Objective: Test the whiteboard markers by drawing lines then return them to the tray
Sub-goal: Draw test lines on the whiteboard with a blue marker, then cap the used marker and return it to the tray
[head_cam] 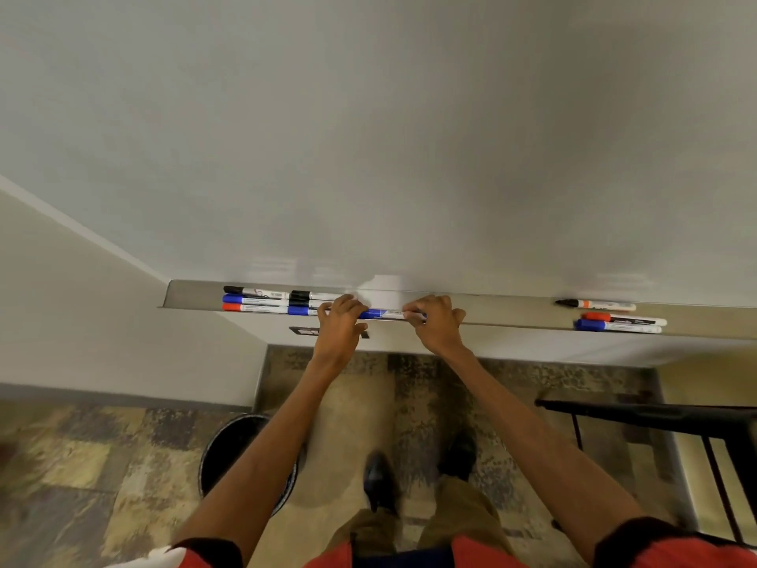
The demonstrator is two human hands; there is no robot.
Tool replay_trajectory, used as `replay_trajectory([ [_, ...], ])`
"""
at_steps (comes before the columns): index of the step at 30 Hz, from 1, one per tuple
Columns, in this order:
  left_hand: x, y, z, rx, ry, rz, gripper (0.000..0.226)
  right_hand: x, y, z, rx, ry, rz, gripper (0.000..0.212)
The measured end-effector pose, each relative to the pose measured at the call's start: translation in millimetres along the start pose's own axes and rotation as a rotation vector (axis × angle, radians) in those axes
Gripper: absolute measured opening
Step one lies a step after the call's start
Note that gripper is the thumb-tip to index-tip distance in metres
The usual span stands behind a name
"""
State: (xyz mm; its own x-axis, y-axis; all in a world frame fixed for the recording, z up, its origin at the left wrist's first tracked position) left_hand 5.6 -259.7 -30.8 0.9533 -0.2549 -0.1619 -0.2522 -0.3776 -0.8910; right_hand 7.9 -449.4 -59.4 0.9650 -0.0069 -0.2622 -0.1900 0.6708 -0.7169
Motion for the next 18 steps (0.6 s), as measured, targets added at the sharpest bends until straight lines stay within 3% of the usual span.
replay_trajectory([
  [5,4.4,2.1,-13.9,0.011,0.006,-0.072,0.028,1.3,-6.4,-9.0,0.088,-0.008,0.024,0.026],
  [18,49.6,57.8,-160.2,-0.270,0.104,-0.027,0.016,-24.3,-117.8,-132.2,0.192,0.118,-0.257,0.011],
])
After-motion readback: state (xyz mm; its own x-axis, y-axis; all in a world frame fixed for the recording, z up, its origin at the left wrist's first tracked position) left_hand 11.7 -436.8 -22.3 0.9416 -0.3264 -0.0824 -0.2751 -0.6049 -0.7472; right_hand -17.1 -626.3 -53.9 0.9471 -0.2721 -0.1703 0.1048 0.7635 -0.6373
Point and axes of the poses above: each hand's wrist, its own x-axis towards the middle knuckle, its own y-axis out of the palm, z = x × y, the point moved 8 cm from there along x, towards the middle knuckle, and after that the axes turned 3 degrees about z, right-handed, at the moved point
